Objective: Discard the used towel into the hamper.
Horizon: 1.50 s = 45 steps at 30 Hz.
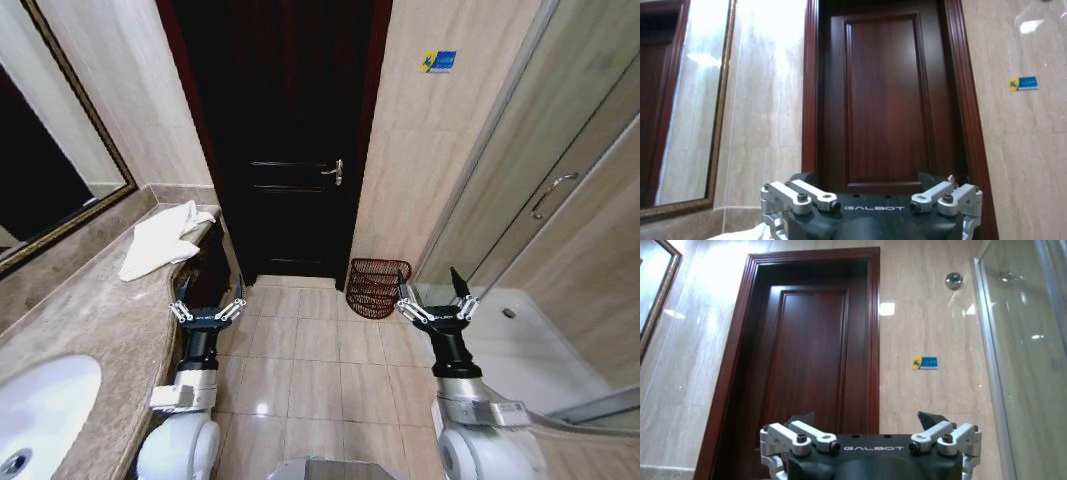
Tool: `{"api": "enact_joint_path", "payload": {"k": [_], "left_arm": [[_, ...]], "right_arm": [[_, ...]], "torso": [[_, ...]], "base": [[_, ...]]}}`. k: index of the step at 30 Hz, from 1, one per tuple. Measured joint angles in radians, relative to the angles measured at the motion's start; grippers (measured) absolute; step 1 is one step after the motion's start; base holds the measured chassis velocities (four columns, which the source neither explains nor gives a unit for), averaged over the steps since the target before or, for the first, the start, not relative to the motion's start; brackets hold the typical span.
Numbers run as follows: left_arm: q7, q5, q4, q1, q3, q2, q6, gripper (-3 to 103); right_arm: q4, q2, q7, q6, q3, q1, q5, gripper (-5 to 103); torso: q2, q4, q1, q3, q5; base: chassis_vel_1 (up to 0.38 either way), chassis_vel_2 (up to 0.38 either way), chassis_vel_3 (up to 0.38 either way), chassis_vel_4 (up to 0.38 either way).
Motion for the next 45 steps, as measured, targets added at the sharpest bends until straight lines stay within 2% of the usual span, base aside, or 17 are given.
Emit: {"api": "enact_joint_path", "payload": {"k": [15, 30, 37, 45], "left_arm": [[-0.001, -0.009, 0.012, -0.007, -0.008, 0.000, 0.001, 100], [0.000, -0.007, 0.018, -0.007, -0.005, 0.000, 0.002, 100], [0.001, -0.003, 0.018, -0.005, -0.005, 0.000, 0.002, 100], [0.003, -0.002, 0.019, -0.005, -0.002, 0.000, 0.002, 100]], "right_arm": [[-0.020, 0.004, 0.001, 0.028, -0.008, 0.007, -0.001, 100], [-0.023, 0.002, -0.016, 0.024, -0.004, 0.008, -0.010, 100], [-0.034, -0.002, 0.007, 0.062, -0.004, 0.010, -0.001, 100], [-0.037, -0.003, -0.004, 0.048, 0.002, 0.012, 0.001, 100]], "torso": [[0.000, 0.0000, 0.001, 0.000, 0.0000], [0.000, 0.0000, 0.000, 0.000, 0.0001], [0.000, 0.0000, 0.000, 0.000, -0.0005], [0.000, -0.0001, 0.000, 0.000, 0.0000]], "base": [[-0.156, 0.159, 0.145, -0.152], [0.043, 0.009, -0.031, -0.015], [0.081, 0.096, -0.080, -0.092], [0.008, -0.006, -0.002, -0.001]]}}
